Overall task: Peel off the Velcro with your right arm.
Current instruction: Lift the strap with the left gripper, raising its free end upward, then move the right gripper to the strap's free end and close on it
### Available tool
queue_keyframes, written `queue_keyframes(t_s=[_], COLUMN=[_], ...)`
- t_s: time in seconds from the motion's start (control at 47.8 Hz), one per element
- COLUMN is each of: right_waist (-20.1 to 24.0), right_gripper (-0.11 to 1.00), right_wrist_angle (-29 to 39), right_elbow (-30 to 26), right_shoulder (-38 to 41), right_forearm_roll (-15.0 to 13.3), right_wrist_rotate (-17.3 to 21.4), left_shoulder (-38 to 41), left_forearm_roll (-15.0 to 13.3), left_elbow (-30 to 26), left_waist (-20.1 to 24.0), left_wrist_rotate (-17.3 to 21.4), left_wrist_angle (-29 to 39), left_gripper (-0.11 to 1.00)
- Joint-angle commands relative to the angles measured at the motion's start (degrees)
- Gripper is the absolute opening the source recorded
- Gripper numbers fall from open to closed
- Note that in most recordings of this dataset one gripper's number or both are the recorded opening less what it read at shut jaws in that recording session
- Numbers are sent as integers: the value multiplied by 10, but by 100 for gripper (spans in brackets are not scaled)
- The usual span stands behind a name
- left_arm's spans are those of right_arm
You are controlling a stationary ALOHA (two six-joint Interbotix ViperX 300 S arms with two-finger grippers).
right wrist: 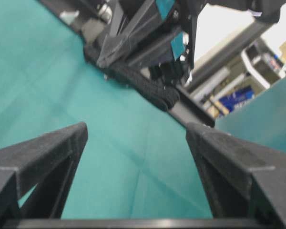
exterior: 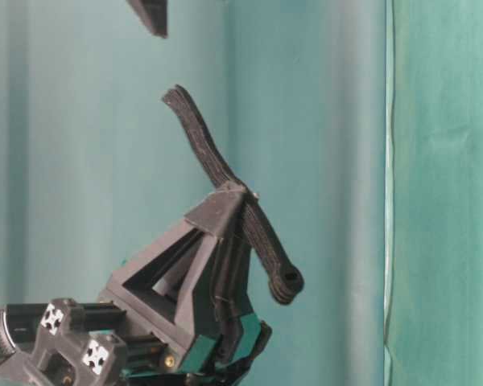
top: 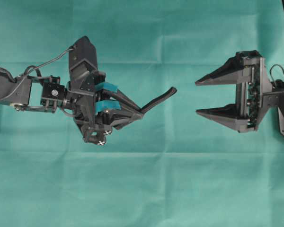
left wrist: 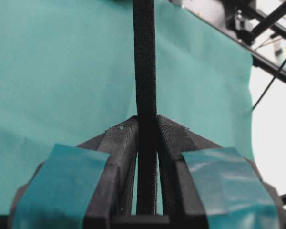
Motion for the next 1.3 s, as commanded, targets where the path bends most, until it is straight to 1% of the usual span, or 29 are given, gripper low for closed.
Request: queue_keyframes(t_s=[0.0,0.188,0.544,1.276], right_waist=[-1,-1,-3,-4], right_gripper=[68,68,68,69], right_wrist_angle=[-23,-48,-51,-62], right_elbow=[-16,-23,-47,-52], right_shoulder=[8,34,73,103], right_forearm_roll=[1,2,1,0], right_wrist_rotate=[-2,-13,-17,-17], left_shoulder=[-7,-7,-8,-10], left_forearm_roll=[-2,-2,-2,-2], left_elbow=[-5,-5,1,2], left_waist=[-3,-3,-3,3], left_wrist_rotate=[0,0,1,1], left_wrist_angle=[-9,-9,-10,-10], left_gripper=[10,10,10,10])
